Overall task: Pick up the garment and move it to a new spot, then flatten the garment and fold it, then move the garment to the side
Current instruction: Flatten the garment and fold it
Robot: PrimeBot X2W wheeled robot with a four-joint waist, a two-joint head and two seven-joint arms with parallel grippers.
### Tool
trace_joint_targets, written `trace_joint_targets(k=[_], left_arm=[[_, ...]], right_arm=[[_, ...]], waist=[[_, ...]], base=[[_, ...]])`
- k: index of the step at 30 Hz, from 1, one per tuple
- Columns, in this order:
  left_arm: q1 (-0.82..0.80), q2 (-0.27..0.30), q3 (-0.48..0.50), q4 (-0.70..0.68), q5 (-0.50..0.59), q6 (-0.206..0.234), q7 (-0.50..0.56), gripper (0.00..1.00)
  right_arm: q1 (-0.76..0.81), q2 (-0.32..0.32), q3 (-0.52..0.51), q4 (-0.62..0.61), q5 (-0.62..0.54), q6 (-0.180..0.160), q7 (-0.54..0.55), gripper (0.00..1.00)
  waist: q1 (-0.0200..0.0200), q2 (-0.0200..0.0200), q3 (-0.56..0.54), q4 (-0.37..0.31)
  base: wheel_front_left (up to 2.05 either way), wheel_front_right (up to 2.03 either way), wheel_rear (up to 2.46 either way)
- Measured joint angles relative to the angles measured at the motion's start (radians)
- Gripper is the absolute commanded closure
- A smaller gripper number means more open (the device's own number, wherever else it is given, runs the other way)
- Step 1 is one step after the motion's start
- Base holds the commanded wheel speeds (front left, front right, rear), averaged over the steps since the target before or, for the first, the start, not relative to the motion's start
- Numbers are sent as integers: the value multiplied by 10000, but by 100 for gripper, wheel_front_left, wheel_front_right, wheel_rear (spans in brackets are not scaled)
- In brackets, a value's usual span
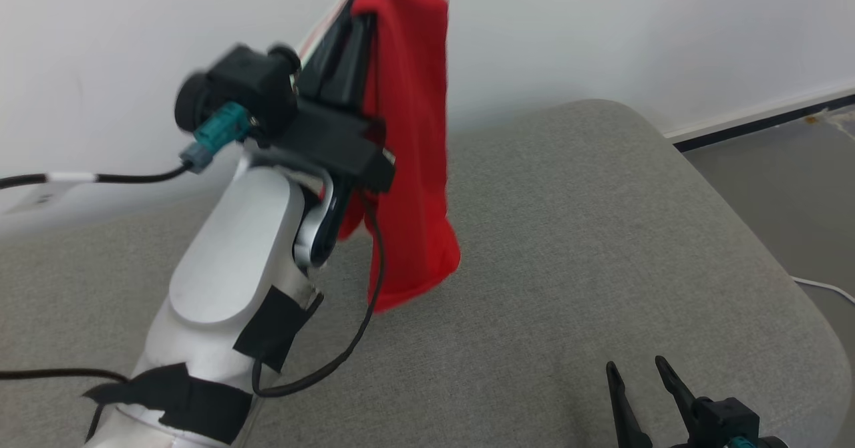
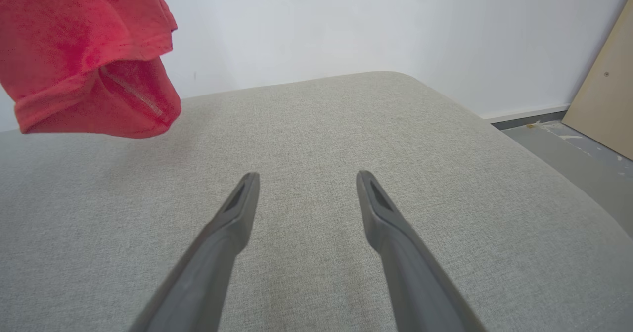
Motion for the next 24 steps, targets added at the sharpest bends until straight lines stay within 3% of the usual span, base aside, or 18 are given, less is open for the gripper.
trace_joint_targets(k=[6, 17, 24], left_arm=[[260, -63, -12, -1595, 221, -90, -8, 100], [5208, 270, -993, -621, 144, -270, -6, 100], [6719, 564, -3143, -1097, 198, -370, 468, 100]], right_arm=[[4, 0, -6, 46, 77, 0, -52, 0], [90, 4, -25, 96, 203, 0, -69, 0], [166, 6, 38, 130, 267, 0, -52, 0]], waist=[[0, 0, 8, 290], [0, 1, 102, 1381], [-1, -1, 113, 2134]], base=[[0, 0, 0], [0, 0, 0], [0, 0, 0]])
